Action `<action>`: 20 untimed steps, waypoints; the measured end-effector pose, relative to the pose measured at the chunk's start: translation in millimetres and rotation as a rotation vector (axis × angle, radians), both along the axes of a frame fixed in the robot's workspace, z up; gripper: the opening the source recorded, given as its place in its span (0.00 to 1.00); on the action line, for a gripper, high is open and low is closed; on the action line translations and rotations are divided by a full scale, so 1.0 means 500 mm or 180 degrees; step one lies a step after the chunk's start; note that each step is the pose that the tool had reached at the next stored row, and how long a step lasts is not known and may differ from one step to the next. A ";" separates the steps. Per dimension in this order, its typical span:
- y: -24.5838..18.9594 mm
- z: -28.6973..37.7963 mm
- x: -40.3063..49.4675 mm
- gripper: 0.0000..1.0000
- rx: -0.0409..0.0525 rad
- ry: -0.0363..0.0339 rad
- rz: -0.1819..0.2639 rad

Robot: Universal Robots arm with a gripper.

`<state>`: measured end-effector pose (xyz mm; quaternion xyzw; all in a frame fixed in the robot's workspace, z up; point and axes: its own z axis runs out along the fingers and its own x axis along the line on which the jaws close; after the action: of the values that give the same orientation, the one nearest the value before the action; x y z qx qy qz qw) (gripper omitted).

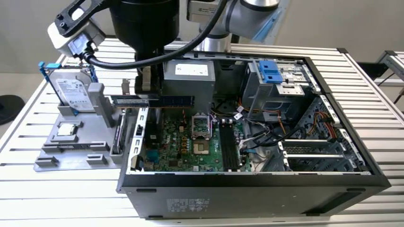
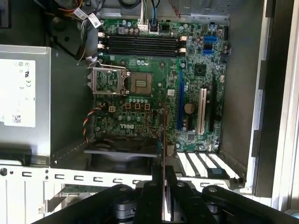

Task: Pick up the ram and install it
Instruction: 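Pick up the ram and move it above insertion slot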

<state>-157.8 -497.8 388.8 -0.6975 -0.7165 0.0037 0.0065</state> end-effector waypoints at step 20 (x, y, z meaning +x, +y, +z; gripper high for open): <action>0.0010 0.000 0.091 0.00 0.0000 0.0006 0.0000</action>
<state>-112.4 -497.3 388.8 -0.6975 -0.7165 0.0045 0.0072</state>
